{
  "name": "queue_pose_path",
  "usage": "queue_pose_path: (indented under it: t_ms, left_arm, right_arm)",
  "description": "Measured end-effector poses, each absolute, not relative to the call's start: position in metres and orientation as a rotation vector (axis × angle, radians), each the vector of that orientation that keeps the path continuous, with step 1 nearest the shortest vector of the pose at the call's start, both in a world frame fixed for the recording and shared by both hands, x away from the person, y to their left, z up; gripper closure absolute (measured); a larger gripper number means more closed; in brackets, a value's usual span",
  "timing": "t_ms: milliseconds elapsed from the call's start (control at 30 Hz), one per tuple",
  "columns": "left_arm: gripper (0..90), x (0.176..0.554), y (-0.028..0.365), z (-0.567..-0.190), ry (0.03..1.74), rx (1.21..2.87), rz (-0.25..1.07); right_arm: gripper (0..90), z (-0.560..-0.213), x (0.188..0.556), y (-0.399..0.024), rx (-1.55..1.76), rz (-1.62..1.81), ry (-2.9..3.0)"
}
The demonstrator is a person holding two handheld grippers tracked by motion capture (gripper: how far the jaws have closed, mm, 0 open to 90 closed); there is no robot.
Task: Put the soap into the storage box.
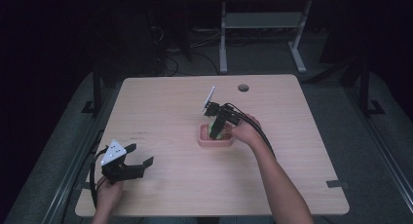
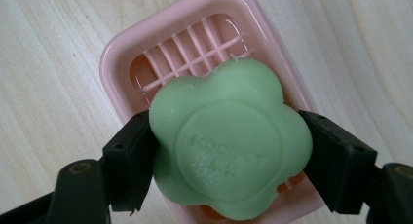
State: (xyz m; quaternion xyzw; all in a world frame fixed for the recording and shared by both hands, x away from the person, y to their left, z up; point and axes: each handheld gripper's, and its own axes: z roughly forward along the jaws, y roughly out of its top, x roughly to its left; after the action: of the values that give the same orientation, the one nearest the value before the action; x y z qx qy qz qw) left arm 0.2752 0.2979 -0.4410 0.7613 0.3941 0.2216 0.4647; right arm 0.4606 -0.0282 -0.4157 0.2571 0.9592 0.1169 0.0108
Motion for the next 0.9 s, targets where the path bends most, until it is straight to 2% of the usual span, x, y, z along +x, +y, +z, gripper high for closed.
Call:
queue_pose_path:
  t_ms: [900]
  left_arm:
    - [14.1, 0.275, 0.294, -0.442, 0.964, 1.872, 0.543]
  right_arm:
    - [24.9, -0.391, 0.45, -0.061, 0.869, 0.525, 2.95]
